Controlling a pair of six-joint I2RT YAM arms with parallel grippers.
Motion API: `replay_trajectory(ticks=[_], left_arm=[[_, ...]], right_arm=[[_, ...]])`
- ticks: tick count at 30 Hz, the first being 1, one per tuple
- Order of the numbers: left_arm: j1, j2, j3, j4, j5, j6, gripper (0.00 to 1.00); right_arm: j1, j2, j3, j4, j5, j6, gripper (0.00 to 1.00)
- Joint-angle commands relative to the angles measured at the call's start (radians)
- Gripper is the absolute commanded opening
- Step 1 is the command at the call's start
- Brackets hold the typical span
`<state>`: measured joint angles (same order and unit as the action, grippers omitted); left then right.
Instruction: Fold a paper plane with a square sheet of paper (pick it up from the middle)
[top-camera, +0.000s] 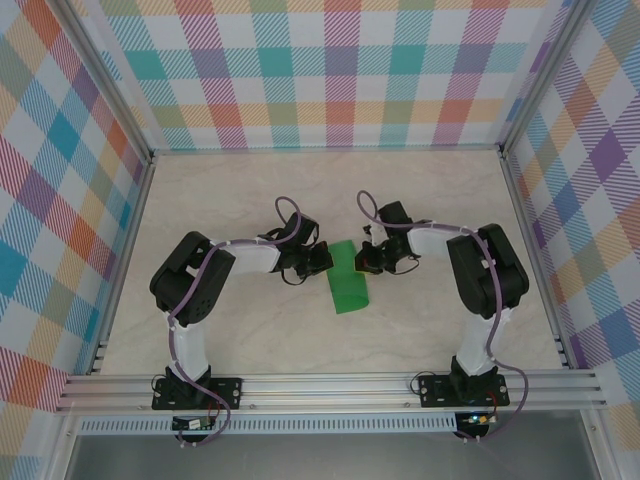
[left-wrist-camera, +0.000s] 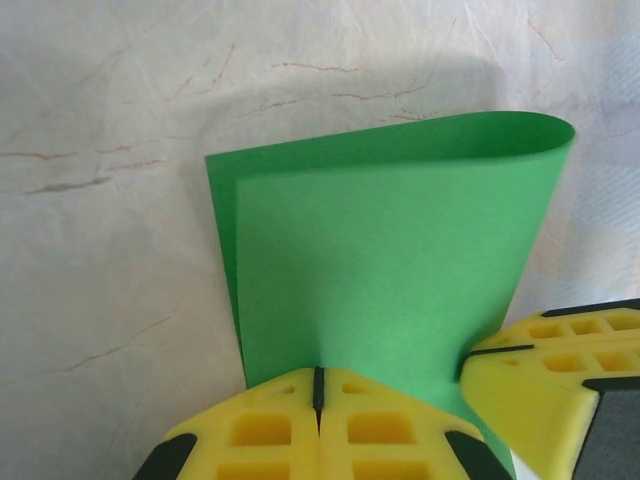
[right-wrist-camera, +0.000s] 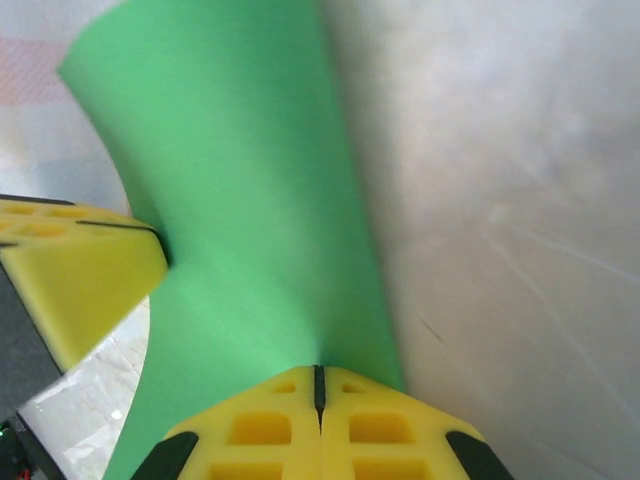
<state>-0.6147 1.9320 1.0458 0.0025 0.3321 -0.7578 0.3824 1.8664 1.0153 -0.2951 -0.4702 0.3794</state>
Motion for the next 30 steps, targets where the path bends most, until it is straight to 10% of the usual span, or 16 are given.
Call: replay_trajectory(ticks=[1, 30], left_arm=[[-0.008, 0.127, -0.079, -0.240, -0.125, 0.024, 0.00], [-0.008, 0.129, -0.079, -0.256, -0.122, 0.036, 0.00]], right_arm=[[-0.062, -0.037, -0.058, -0.040, 0.017, -0.034, 0.02], [0.009, 0.140, 0.147, 0.075, -0.113, 0.039, 0.00]])
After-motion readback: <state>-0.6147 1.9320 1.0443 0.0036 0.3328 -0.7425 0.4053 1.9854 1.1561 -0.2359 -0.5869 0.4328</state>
